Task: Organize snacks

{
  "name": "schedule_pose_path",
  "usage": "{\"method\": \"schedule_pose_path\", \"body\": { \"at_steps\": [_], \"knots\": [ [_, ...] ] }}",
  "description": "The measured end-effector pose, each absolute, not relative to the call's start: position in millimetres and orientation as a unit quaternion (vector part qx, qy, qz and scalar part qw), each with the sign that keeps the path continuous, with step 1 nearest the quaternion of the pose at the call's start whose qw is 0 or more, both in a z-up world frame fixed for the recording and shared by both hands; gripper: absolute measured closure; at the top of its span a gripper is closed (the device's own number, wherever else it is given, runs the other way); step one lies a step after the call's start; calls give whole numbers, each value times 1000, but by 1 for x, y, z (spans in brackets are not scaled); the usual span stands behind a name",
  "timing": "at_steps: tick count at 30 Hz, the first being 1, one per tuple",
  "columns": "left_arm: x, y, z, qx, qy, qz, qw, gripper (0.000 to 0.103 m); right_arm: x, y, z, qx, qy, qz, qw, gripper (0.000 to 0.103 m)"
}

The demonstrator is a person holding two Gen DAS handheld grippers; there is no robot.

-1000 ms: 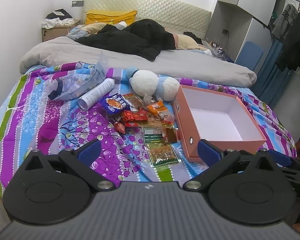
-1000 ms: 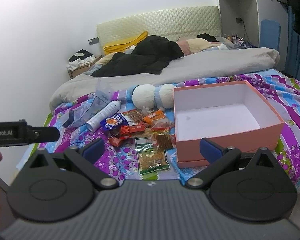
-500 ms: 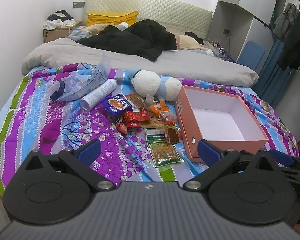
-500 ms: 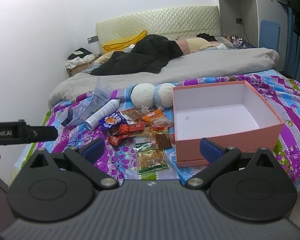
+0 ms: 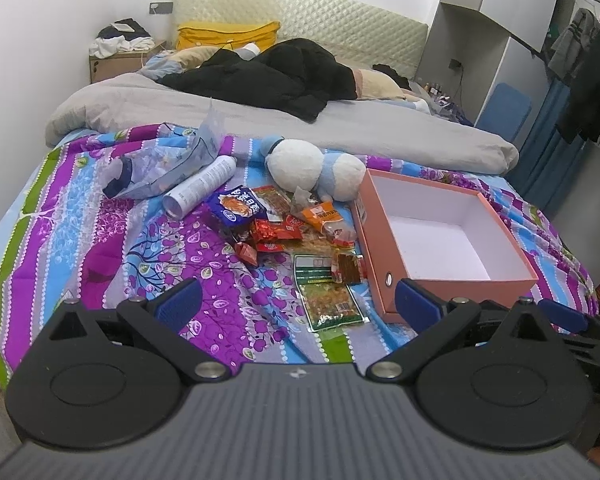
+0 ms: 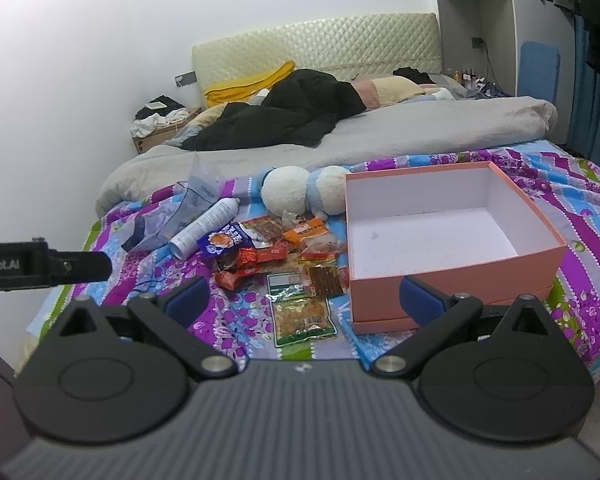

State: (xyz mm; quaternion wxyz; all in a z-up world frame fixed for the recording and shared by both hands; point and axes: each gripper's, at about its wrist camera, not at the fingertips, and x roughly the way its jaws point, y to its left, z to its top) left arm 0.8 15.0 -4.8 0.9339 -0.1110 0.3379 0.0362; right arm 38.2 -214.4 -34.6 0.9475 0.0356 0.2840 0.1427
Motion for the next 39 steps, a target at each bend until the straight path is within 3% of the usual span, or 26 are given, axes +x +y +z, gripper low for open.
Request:
{"method": "schedule_pose_path", "body": {
  "at_steps": [36, 39],
  "knots": [
    [15, 34, -39, -139, 353, 38, 924, 0, 42, -204, -62, 15, 296, 144, 944, 0],
    [25, 39, -48, -140, 363, 36, 921, 0, 48, -203, -68, 18, 297, 153, 942, 5]
  ]
}}
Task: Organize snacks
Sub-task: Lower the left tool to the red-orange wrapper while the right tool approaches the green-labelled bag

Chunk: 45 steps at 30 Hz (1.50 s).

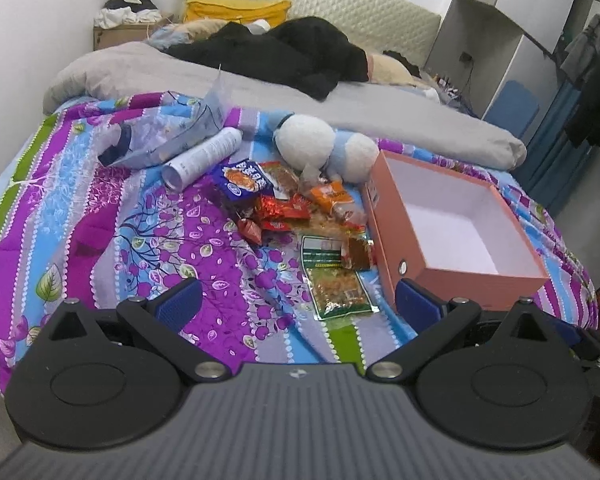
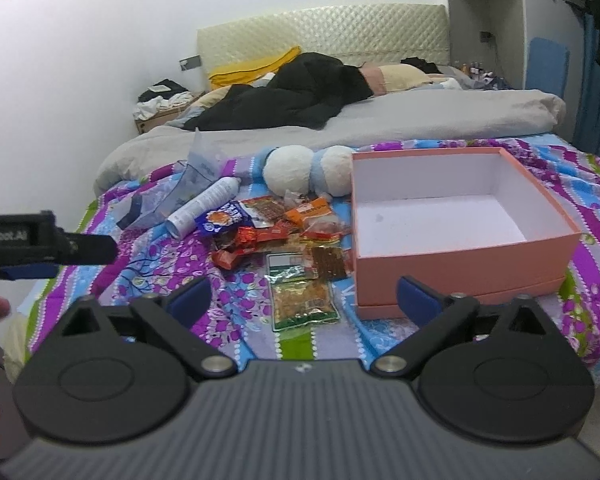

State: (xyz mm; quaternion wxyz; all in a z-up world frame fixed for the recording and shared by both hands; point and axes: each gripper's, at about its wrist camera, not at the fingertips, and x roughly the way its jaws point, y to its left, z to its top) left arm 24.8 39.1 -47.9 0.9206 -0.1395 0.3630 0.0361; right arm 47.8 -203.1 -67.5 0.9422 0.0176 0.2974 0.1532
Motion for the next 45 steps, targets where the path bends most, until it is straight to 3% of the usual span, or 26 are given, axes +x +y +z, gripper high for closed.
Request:
{"method": "schedule_pose_path", "body": {
  "at_steps": [6, 9, 10, 24, 40, 45],
  "knots": [
    [46, 48, -66, -138, 370, 38, 918, 0, 60, -194, -79, 13, 306, 178, 935, 8],
    [57, 54, -76, -143, 362, 43, 920, 0, 68, -185, -87, -1, 315, 183, 931, 29],
    [61, 56, -79, -145, 359, 42, 921, 0, 72, -181, -90, -10, 319, 185, 930, 30],
    [148, 98, -147, -169, 392, 56, 903, 1, 127, -128, -136, -93, 346, 227, 906, 32],
    [249, 107, -227, -112, 438, 23, 891, 17, 210, -99, -218, -142, 433, 186, 871, 32],
    [270, 103, -250, -82, 453, 27, 888, 26, 228, -99, -235, -148, 453, 176, 861, 32]
  ]
}}
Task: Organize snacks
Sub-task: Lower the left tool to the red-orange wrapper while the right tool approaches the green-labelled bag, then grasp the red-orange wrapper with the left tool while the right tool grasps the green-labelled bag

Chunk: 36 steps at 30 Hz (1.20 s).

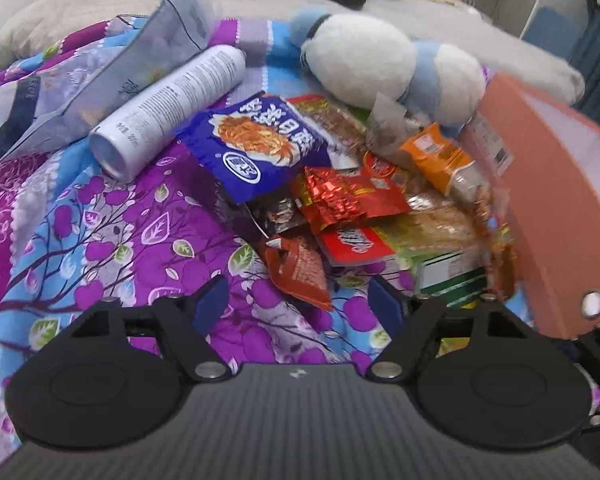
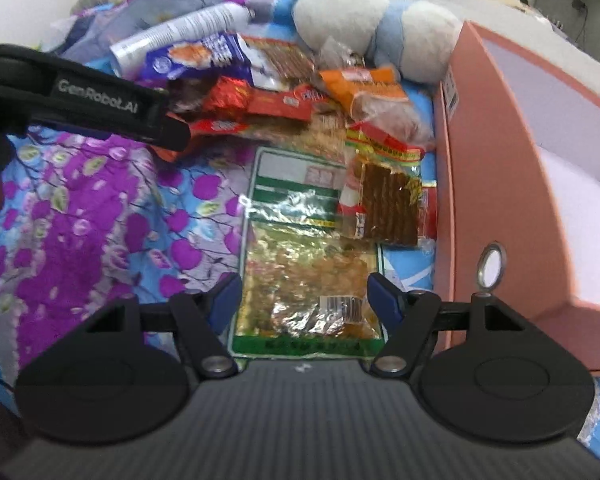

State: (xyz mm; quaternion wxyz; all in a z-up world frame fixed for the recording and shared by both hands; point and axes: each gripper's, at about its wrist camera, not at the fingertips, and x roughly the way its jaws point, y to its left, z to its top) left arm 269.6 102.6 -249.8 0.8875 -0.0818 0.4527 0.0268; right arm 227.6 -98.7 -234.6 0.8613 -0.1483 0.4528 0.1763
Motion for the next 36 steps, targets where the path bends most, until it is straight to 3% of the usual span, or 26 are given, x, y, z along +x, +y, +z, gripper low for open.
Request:
{"method": "schedule_pose_path", "body": {
  "at_steps": [3, 6, 11, 14, 16, 22, 36],
  "knots": [
    [278, 103, -262, -76, 460, 32, 884, 34, 235, -98, -243, -142, 461, 174, 858, 31],
    [284, 104, -271, -73, 470, 43, 878, 41, 241, -97, -248, -135, 466, 175, 857, 20],
    [287, 105, -272, -85, 466, 40, 880, 60, 246, -101, -257, -105, 482, 186, 850, 17],
    [283, 108, -268, -99, 462, 43, 880, 66, 245, -102, -257, -97, 484, 187, 849, 24],
    [280, 111, -265, -111, 460, 44, 880, 67, 244, -102, -255, -96, 484, 185, 850, 35],
    [265, 116, -251, -135, 453, 51, 880, 73, 237, -106, -244, -88, 488, 190, 847, 53],
    [181, 108, -224, -174, 451, 63, 873, 77, 184, -106, -220, -96, 475, 222, 846, 56]
  ]
}}
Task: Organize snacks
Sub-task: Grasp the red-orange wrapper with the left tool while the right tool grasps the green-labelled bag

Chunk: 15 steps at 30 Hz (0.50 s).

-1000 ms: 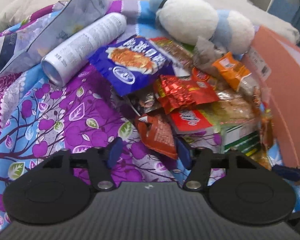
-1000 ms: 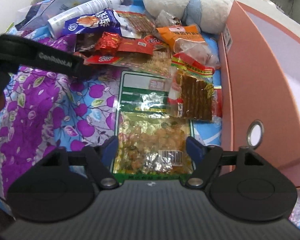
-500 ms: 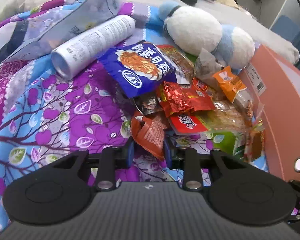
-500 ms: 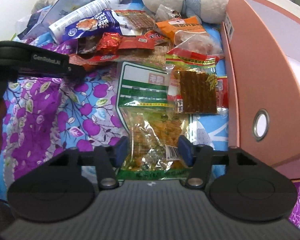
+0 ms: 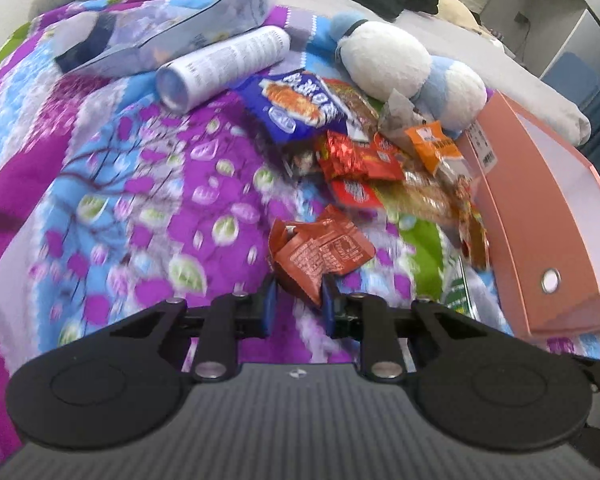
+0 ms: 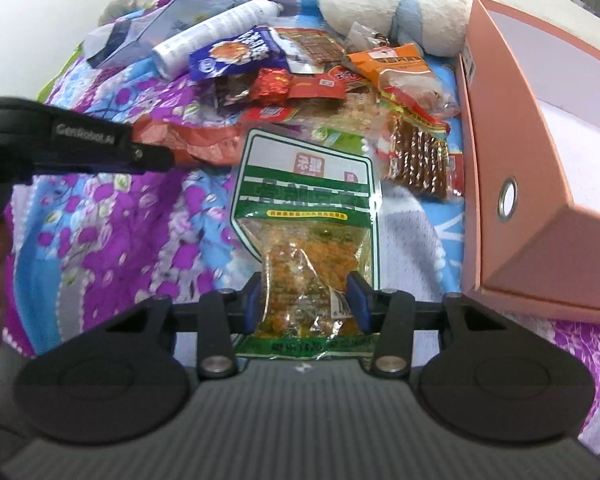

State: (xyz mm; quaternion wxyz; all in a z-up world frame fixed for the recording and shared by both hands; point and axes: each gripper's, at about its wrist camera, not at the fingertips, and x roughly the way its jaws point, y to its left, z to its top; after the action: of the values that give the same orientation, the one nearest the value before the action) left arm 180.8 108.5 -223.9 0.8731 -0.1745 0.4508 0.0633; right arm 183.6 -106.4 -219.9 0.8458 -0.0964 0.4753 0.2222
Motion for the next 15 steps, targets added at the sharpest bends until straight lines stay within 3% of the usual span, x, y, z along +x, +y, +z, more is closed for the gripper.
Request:
{"method": "schedule_pose_path", "body": {
  "at_steps": [10, 15],
  "knots": [
    [124, 97, -229, -200, 452, 68, 867, 76, 156, -111, -231, -102, 464, 227, 850, 55],
    [116, 86, -245, -186, 473, 54, 859, 75, 156, -114, -239, -94, 461, 224, 854, 43]
  ]
}}
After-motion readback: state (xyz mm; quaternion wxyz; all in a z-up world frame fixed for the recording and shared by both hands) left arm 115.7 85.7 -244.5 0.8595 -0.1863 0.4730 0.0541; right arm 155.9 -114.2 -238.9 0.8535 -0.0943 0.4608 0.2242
